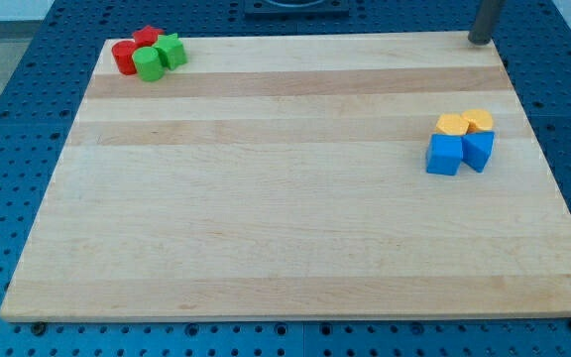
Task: Move the arm towards the group of blocks
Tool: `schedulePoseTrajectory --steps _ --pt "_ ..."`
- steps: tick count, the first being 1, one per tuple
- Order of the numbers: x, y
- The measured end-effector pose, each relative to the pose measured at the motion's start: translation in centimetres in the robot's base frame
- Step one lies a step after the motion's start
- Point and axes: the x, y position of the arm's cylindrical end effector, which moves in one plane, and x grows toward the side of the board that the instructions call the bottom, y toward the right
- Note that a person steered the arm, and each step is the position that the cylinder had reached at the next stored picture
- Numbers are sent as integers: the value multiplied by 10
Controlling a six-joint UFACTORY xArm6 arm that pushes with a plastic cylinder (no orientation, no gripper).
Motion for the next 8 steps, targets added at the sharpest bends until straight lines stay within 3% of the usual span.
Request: schedulePoseTrajectory --steps 4,8 --pt "-17 -260" --pt "-19 -367"
